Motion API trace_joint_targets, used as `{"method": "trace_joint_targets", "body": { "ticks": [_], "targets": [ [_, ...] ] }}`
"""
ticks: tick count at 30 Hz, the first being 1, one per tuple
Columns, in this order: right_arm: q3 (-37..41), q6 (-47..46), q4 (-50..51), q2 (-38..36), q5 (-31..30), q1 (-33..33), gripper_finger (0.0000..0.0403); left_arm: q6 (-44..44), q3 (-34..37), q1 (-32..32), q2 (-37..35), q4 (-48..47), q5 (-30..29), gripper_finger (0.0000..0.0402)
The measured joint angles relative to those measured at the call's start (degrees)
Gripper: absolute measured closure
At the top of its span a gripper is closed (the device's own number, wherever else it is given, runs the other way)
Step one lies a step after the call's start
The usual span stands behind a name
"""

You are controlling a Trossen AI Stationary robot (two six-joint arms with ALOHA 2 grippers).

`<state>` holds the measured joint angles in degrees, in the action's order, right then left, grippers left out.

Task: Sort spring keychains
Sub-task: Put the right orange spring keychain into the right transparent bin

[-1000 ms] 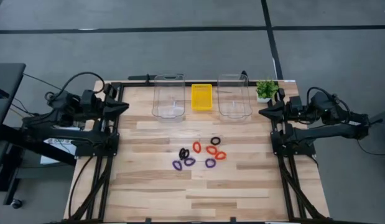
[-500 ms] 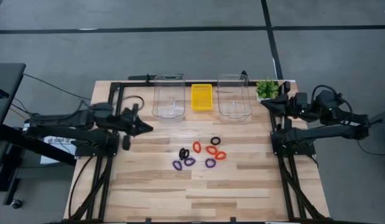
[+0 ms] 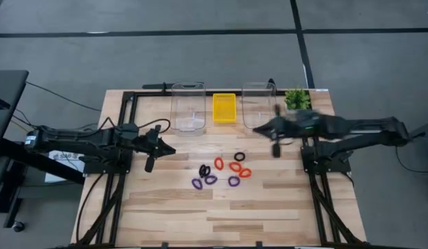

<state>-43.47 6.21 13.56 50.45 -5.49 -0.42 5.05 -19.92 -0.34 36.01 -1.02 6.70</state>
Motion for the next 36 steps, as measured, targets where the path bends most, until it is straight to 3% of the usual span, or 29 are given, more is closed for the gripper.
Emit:
{"method": "trace_joint_targets", "body": {
  "ticks": [10,18,25,29,36],
  "targets": [
    [0.0,-11.3,-6.1,20.7,-0.1,4.9,0.0403,4.0,8.4,-0.6,0.6,18.3,0.0,0.0372],
    [-0.1,-14.2,-23.3,34.4,-0.5,12.4,0.0403,5.6,13.2,-6.5,6.0,32.0,0.0,0.0372],
    [-0.1,-14.3,-35.5,43.8,-2.1,15.2,0.0403,5.5,13.2,-8.8,12.8,36.4,0.2,0.0372],
    [-0.1,-15.4,-33.4,46.6,-6.0,16.0,0.0403,7.2,13.2,-8.8,16.5,36.9,0.0,0.0372],
    [0.0,-27.7,-13.1,41.7,-7.7,16.7,0.0403,10.4,13.2,-8.8,21.0,37.6,0.0,0.0372]
  ]
}}
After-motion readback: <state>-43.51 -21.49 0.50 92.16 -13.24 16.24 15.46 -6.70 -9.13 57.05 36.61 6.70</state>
